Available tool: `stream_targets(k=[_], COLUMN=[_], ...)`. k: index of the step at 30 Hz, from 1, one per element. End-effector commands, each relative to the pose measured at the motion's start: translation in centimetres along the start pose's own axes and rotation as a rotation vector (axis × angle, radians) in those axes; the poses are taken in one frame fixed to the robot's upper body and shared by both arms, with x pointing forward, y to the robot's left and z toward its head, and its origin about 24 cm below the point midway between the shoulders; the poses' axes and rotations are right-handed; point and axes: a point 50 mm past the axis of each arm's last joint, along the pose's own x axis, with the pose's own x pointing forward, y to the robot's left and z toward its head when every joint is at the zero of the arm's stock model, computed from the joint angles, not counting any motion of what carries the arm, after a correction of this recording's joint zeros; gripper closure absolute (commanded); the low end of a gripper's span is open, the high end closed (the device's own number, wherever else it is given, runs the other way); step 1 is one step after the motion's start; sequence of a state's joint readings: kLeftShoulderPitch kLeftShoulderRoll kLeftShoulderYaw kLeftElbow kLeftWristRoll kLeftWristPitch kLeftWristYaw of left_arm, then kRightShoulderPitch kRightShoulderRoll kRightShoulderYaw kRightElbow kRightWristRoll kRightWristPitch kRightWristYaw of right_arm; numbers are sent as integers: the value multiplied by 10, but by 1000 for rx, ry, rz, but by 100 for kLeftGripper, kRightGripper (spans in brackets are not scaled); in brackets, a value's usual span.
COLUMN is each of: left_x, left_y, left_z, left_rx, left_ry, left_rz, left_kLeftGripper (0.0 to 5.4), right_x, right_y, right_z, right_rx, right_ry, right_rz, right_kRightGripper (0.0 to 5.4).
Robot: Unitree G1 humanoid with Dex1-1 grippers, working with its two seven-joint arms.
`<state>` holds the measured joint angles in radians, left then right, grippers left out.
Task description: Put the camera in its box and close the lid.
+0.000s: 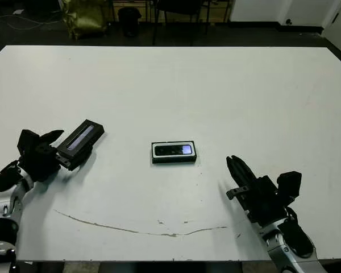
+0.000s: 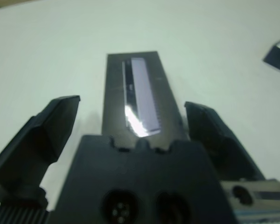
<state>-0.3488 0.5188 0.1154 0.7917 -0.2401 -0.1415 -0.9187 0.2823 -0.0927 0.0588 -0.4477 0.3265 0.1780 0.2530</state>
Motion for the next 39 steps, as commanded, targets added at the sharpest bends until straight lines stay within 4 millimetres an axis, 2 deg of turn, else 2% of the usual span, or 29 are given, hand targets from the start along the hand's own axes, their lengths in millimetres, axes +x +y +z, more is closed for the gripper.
stream_targets(k=[1, 4, 6, 9, 11, 14, 16, 27, 39], left_x=[-7, -7, -7, -7, -6, -5, -5, -4, -3], left_y=[-10, -9, -8, -7, -7, -9, -10, -17, -18], left_z=[-34, -34, -34, -34, -34, -34, -35, -37, -32], left_rx=[-65, -73, -101, -98, -73, -76, -63, -95, -127], left_ry=[187, 208, 220, 240, 247, 251, 252, 234, 233], left_rz=[-63, -79, -76, -45, -17, 17, 32, 152, 106], left_kLeftGripper=[23, 72, 58, 71, 61, 2, 12, 263, 274], right_x=[-3, -3, -3, -4, -3, -3, -3, -4, -4], right_y=[-3, -3, -2, -2, -2, -2, -2, -3, -3], right_z=[-4, -4, -3, -2, -3, -3, -3, -4, -5], right_rx=[16, 16, 0, 1, 7, 7, -2, -18, -14], right_ry=[19, 17, 28, 35, 29, 27, 27, 19, 24], right_rz=[-15, -17, -26, -33, -33, -33, -31, -26, -29], right_kRightGripper=[540, 540, 540, 540, 540, 540, 540, 540, 540])
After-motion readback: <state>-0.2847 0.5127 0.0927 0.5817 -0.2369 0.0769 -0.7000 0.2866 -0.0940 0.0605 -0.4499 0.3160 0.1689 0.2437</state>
